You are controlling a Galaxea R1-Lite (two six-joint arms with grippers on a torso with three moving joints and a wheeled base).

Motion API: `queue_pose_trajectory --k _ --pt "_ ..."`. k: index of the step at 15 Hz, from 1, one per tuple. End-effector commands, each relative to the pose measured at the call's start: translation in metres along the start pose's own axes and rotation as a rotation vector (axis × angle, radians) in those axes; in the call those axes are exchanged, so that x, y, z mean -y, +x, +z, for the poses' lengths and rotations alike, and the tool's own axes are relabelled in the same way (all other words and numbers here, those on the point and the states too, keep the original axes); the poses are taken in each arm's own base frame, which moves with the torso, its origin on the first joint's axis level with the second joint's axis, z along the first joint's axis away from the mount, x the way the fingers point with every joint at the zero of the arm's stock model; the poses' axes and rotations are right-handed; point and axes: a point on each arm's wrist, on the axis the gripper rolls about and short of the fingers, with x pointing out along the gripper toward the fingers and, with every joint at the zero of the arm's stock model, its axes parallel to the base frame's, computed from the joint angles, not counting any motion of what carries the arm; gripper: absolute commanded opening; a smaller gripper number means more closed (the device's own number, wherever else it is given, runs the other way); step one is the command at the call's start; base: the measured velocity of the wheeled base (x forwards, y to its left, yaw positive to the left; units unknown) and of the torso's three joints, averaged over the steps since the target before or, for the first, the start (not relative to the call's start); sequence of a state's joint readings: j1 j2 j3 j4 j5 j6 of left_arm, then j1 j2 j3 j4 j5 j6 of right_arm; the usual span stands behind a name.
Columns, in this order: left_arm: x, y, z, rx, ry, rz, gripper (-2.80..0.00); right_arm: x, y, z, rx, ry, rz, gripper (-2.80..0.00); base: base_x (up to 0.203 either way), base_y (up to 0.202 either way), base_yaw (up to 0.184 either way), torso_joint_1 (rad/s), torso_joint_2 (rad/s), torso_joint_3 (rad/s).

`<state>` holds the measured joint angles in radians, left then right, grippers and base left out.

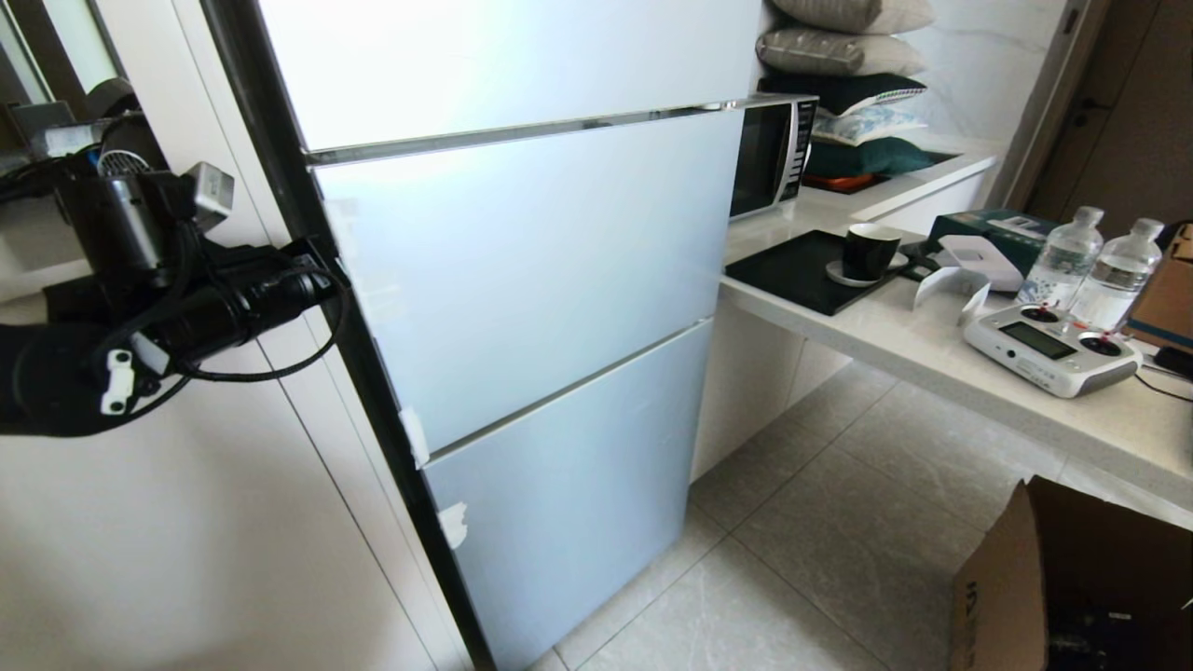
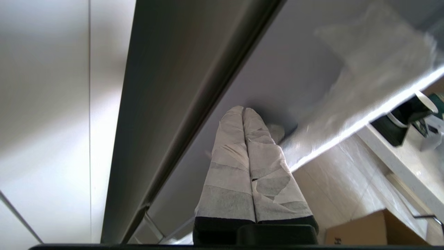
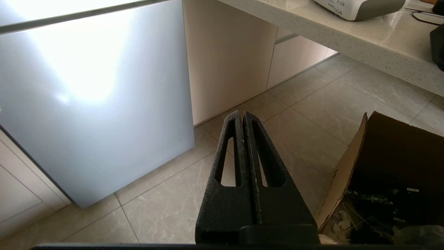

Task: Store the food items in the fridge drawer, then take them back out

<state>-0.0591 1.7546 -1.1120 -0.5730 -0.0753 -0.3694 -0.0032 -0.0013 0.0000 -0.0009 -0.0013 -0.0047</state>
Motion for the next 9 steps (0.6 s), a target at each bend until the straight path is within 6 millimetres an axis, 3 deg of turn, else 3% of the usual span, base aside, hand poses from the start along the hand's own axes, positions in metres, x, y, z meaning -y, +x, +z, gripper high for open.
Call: queue_pose_trajectory --k 1,9 --pt "0.0011 -0.0056 0.0 -0.006 -0.002 -0.017 -2.8 0.0 0.0 0.0001 0.001 -0.001 0.0 -2.8 0.0 0.0 0.0 0.0 0.0 0.0" --pt "0.0081 -0.0107 -0.0058 -0.036 0.003 -0.067 -2.8 0.0 0.0 0.0001 0.001 -0.001 0.0 -2.8 0.0 0.0 0.0 0.0 0.0 0.0"
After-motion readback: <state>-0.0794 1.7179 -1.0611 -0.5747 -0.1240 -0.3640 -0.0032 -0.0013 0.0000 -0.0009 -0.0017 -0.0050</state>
